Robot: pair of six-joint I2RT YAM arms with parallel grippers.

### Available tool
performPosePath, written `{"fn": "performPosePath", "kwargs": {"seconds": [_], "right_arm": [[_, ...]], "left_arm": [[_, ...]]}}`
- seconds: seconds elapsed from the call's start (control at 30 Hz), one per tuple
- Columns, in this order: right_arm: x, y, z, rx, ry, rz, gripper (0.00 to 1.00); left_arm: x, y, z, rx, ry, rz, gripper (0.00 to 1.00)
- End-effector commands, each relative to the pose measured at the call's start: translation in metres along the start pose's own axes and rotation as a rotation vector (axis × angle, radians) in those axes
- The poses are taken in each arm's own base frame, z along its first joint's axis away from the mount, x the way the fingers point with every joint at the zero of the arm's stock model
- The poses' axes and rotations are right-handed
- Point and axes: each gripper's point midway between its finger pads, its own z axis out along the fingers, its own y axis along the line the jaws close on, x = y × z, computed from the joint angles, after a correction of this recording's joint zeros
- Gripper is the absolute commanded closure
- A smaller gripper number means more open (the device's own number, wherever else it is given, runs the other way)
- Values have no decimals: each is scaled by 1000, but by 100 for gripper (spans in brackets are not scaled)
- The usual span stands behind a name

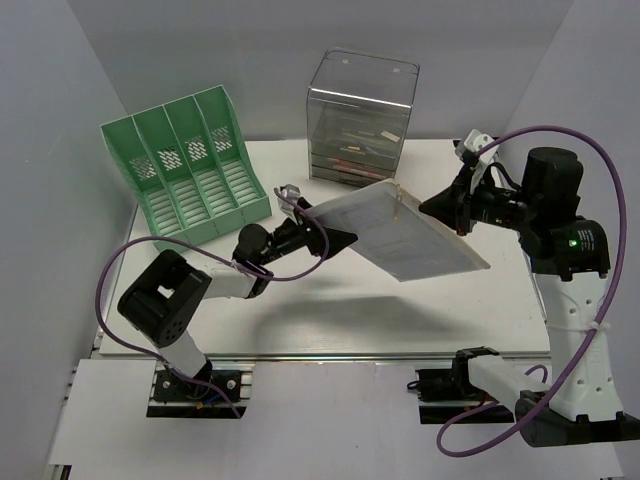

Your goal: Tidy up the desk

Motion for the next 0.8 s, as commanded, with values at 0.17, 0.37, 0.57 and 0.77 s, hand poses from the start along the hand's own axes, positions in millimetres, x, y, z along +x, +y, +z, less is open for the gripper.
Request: {"fn": "performPosePath", "kwargs": {"seconds": [0.17,0.37,0.57,0.77], "right_arm": [[-25,0,-5,22,-81,-30,100],[-24,-12,-7,92,-72,-26,100],[-19,-24,-9,160,-45,-41,100],[-5,-15,-9,97,12,-112,66]], "left_arm": [[-114,-126,-5,430,-378,338,40],[-109,-130,-10,423,-340,349,87],[-103,-132,-13,366,-240,437,100],[-79,-117,-26,236,34,591,100]]}}
